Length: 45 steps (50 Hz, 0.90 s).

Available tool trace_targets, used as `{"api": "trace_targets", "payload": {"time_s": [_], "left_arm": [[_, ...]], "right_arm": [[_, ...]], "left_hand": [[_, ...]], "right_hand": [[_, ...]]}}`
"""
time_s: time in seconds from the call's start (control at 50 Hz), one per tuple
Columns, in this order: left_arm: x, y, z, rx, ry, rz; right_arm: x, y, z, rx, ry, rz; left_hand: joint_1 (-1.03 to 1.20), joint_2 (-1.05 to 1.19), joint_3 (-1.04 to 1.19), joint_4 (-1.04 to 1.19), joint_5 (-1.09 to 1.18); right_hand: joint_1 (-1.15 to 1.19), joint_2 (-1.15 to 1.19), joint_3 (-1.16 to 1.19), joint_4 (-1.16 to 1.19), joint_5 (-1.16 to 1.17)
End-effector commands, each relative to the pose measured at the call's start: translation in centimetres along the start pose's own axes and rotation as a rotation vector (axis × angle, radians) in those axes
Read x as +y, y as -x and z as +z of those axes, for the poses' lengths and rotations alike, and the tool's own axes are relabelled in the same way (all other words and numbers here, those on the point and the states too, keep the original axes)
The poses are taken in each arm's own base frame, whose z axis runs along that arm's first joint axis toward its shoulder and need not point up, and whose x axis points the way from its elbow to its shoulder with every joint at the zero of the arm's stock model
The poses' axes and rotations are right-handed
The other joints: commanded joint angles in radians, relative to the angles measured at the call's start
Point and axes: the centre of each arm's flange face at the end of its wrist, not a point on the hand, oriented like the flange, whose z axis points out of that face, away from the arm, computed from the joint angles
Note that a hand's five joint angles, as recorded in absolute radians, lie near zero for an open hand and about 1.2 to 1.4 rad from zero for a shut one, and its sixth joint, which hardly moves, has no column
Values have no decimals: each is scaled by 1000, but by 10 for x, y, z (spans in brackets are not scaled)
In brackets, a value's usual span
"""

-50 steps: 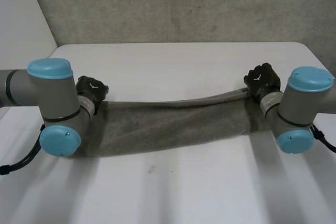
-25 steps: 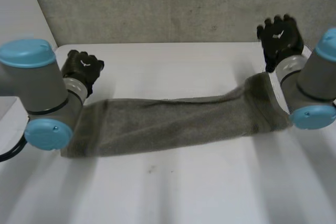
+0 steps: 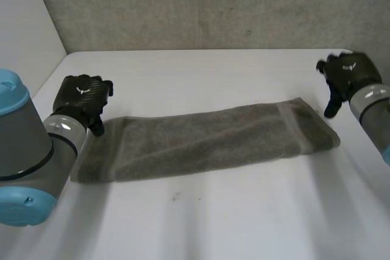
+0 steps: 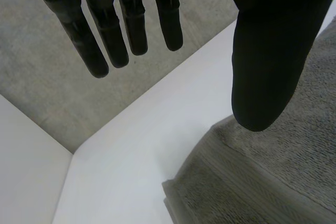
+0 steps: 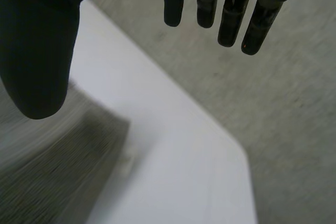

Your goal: Fold the laundry

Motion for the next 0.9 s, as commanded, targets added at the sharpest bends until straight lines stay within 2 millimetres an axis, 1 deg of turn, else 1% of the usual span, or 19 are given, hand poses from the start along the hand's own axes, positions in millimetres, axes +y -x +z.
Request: {"api": "trace_targets", "payload": {"time_s": [0.02,0.22,0.34,0.36,0.44,0.52,0.54,0.56,0.58,0.6,0.64,0.7,0.74,0.76,0.8,0.82,0.84,0.86,0.9], "left_arm": [[8,1,-1,-9,4,-13],[11,0,-1,-13,-2,-16],[8,2,-3,-18,-14,-17],[9,1,-6,-15,-15,-17],[9,1,-6,-16,-14,-17],[9,1,-6,-15,-15,-17],[9,1,-6,-15,-15,-17],[9,1,-6,-14,-14,-17],[9,1,-6,-14,-14,-17],[9,1,-6,-14,-14,-17],[9,1,-6,-16,-13,-17],[9,1,-5,-17,-12,-17],[8,2,-5,-18,-15,-17],[8,2,-5,-18,-15,-17],[8,2,-5,-18,-15,-17],[8,2,-5,-18,-15,-17],[9,2,-5,-18,-14,-17],[9,2,-5,-18,-14,-17],[9,2,-5,-18,-14,-17]], "right_arm": [[35,3,-6,-45,117,8],[88,10,16,-114,168,-19],[97,13,22,-117,160,-42],[131,-69,45,239,346,-332],[133,-95,44,335,391,-378],[97,-108,39,395,252,-311],[97,-108,39,395,251,-311],[79,-108,35,409,180,-271],[61,-100,31,397,112,-233],[61,-100,31,397,111,-233],[27,-65,23,312,-26,-176],[11,-44,19,254,-96,-158],[-15,8,7,115,-219,-161],[-16,8,7,115,-219,-161],[-40,59,-12,-22,-338,-175],[-40,59,-12,-22,-339,-175],[-48,84,-22,-91,-392,-180],[-48,84,-22,-92,-393,-180],[-57,135,-44,-230,-481,-191]], "left_hand": [[15,18,18,21,22],[9,12,12,15,16],[9,12,12,15,16],[9,12,12,15,16],[9,12,12,15,16],[9,12,12,15,16],[9,12,12,15,16],[9,12,12,15,16],[9,12,12,15,16],[9,12,12,15,16],[9,12,12,15,16],[9,12,12,15,16],[9,12,12,15,16],[9,12,12,15,16],[9,12,12,15,16],[9,12,12,15,16],[9,12,12,15,16],[9,12,12,15,16],[9,12,12,15,16]], "right_hand": [[340,296,295,294,283],[472,429,427,427,415],[484,440,439,438,427],[1170,1126,1125,1124,1113],[1170,1126,1125,1124,1113],[1170,1126,1125,1124,1113],[1170,1126,1125,1124,1113],[1170,1126,1125,1124,1113],[1170,1126,1125,1124,1113],[1170,1126,1125,1124,1113],[1170,1126,1125,1124,1113],[1170,1126,1125,1124,1113],[1170,1126,1125,1124,1113],[1170,1126,1125,1124,1113],[1170,1126,1125,1124,1113],[1170,1126,1125,1124,1113],[1170,1126,1125,1124,1113],[1170,1126,1125,1124,1113],[1170,1126,1125,1124,1113]]}}
